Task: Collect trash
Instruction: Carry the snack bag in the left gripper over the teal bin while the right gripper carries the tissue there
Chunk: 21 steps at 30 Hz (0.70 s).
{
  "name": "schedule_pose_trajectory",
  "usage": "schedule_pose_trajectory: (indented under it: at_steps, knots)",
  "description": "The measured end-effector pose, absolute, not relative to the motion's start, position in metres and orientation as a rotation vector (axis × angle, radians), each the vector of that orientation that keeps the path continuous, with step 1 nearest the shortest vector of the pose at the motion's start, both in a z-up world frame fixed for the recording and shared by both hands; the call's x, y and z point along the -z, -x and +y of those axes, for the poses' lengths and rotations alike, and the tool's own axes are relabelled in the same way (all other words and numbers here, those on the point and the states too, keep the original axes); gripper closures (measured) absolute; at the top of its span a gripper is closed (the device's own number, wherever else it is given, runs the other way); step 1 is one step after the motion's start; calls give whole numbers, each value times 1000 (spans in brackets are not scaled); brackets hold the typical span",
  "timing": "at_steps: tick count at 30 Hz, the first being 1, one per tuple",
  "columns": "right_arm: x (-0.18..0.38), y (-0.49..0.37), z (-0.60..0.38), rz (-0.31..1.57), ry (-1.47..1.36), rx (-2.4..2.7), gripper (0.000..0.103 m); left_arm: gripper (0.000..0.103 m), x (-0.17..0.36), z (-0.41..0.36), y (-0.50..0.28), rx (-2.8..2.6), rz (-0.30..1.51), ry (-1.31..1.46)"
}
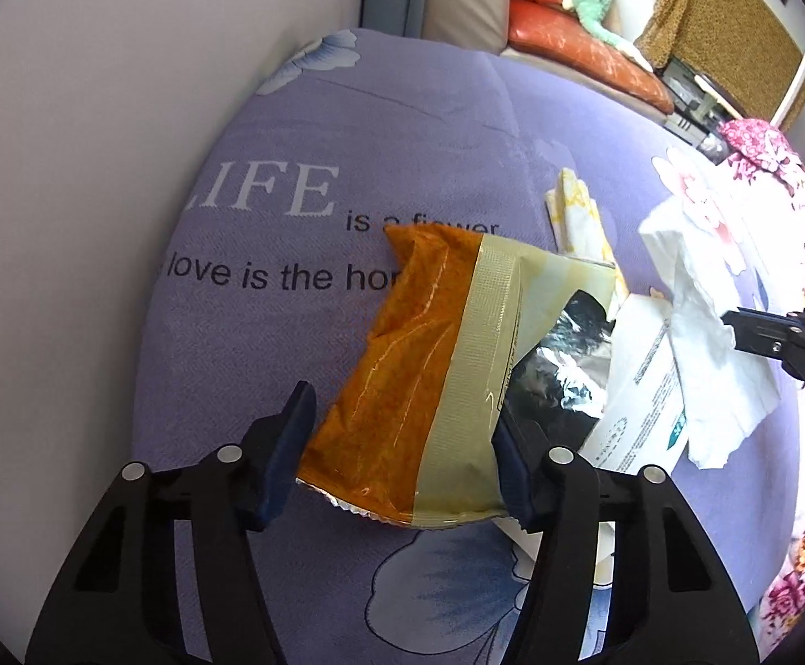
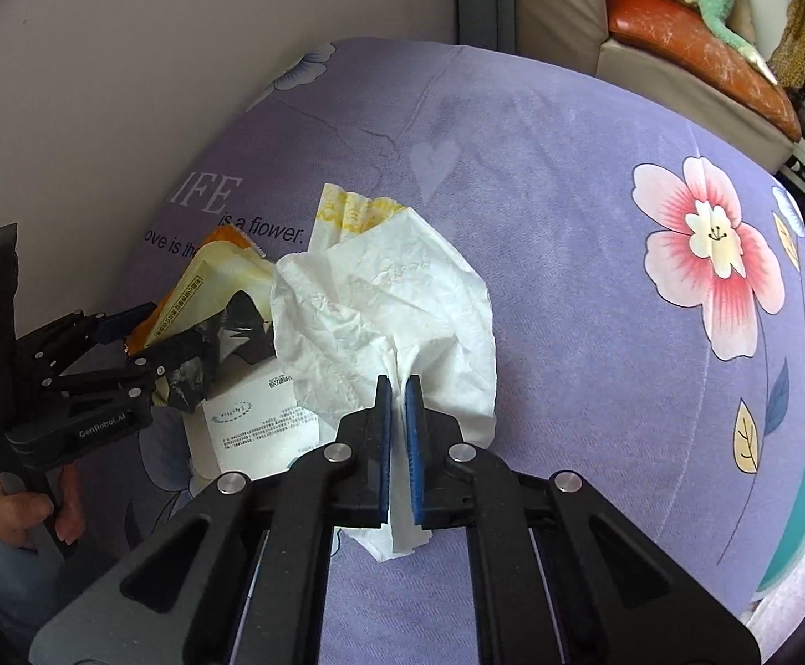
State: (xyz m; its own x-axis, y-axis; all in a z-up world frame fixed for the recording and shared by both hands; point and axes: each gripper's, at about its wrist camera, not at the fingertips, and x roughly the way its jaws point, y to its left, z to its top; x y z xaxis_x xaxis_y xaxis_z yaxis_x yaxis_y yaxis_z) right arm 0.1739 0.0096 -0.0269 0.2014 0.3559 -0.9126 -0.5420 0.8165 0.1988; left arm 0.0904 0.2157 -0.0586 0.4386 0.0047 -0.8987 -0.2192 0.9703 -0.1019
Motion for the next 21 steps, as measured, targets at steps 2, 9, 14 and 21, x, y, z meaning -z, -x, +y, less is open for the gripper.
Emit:
schedule_pose_trajectory:
  at_steps: [2,9,14,21]
  knots:
    - [19,-175,-2,1204,149,-624,98,44,52,215,-90,-147,1093,223]
    - [5,-171,-41,1172,119,-563,98,44,22,199,-84,-97,1040,217]
    - [-1,-167,-75,1163,79,-520,98,44,11,164,-93,-38,1039,179]
    - [-11,-159,-128,1130,18,-460,98,44,7,101,-111,64,1048,106]
